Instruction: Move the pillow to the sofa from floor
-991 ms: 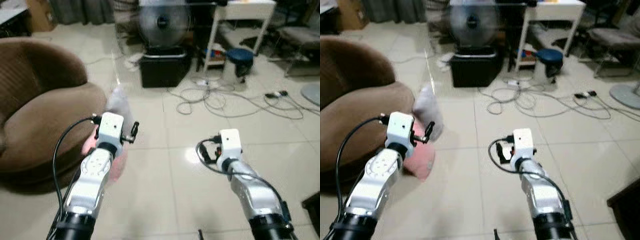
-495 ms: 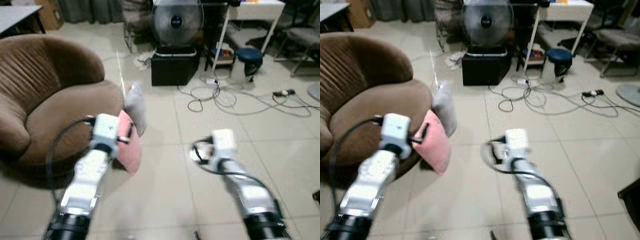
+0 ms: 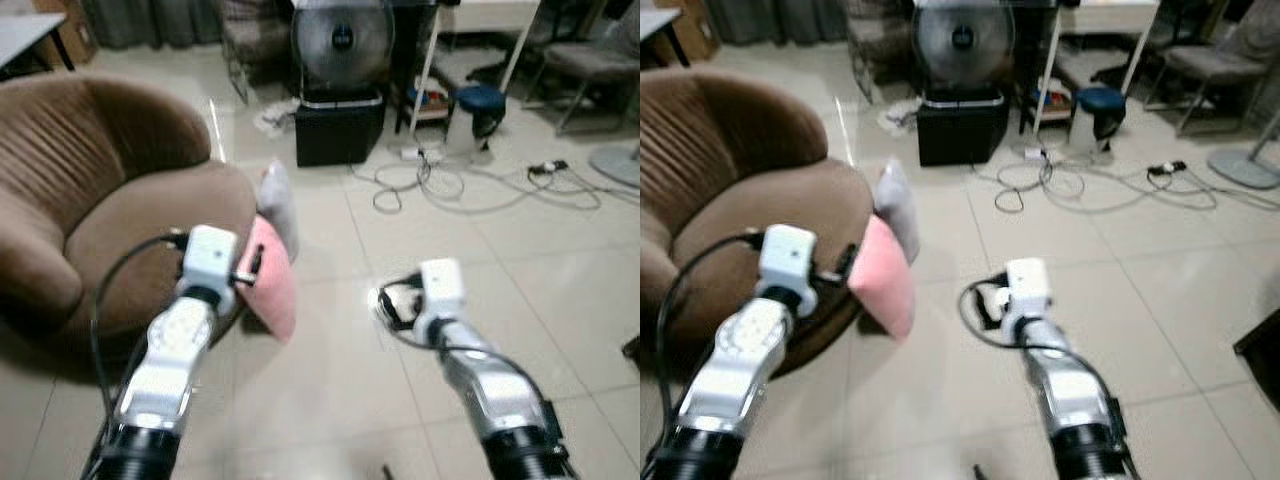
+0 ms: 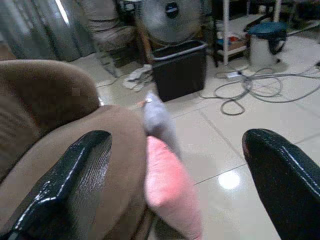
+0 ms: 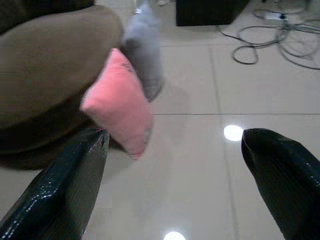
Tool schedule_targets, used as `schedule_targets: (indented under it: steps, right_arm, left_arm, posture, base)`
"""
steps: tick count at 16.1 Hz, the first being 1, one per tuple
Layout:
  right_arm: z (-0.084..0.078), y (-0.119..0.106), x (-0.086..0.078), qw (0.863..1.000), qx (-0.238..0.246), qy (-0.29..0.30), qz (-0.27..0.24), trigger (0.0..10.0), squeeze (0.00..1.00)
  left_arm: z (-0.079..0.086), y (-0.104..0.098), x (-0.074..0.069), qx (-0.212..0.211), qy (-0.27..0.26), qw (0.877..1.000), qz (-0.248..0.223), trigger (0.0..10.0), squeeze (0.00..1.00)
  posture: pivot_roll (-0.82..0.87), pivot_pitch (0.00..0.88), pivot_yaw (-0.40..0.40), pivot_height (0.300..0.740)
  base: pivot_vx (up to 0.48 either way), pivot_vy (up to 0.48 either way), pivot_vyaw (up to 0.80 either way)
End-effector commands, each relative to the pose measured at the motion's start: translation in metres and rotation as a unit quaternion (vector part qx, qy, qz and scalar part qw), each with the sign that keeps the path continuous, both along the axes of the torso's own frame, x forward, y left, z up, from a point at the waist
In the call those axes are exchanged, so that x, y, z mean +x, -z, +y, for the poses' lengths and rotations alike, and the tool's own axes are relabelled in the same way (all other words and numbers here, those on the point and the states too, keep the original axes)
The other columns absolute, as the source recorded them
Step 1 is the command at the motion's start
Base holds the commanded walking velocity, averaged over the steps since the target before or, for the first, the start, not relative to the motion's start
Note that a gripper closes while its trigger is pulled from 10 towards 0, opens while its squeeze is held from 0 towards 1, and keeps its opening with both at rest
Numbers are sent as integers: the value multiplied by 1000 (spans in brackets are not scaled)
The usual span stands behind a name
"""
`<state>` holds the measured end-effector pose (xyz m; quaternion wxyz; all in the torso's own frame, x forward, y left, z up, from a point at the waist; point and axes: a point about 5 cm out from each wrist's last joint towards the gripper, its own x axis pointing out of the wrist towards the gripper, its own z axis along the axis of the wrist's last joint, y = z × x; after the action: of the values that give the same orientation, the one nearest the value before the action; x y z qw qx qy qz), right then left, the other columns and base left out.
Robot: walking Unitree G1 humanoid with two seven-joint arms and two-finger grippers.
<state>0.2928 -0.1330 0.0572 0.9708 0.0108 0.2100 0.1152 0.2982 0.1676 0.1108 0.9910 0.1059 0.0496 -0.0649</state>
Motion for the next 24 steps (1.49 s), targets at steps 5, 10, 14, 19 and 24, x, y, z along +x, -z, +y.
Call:
schedule_targets:
  steps: [5,10,14,19,24]
  right_arm:
    - [-10,-5,4,1000,-11,10,-10,10000,0]
    - [-9,-5,5,1000,-10,9,-9,10000,0]
    - [-9,-5,5,1000,-9,11,-8,10000,0]
    - [-9,-4,5,1000,-10,15,-7,10000,0]
    - [-9,-5,6,1000,-12,14,-9,10000,0]
  left_arm:
    - [-5,-1,1,-2,5,1000,-3,10000,0]
    - [-5,-1,1,-3,2,1000,-3,10000,0]
    - [-5,-1,1,-3,2,1000,-3,10000,0]
    - [-11,-1,0,25,24,999,-6,10000,0]
    - [-4,-2,3,10,-6,1000,-8,10000,0]
  posture:
    - [23,0,20,740]
    - [28,0,16,740]
    - [28,0,16,740]
    - [24,0,21,740]
    - [24,0,21,740]
  base:
    - [0,393,0]
    - [0,395,0]
    - [0,392,0]
    - [0,-288,0]
    - [0,-96,0]
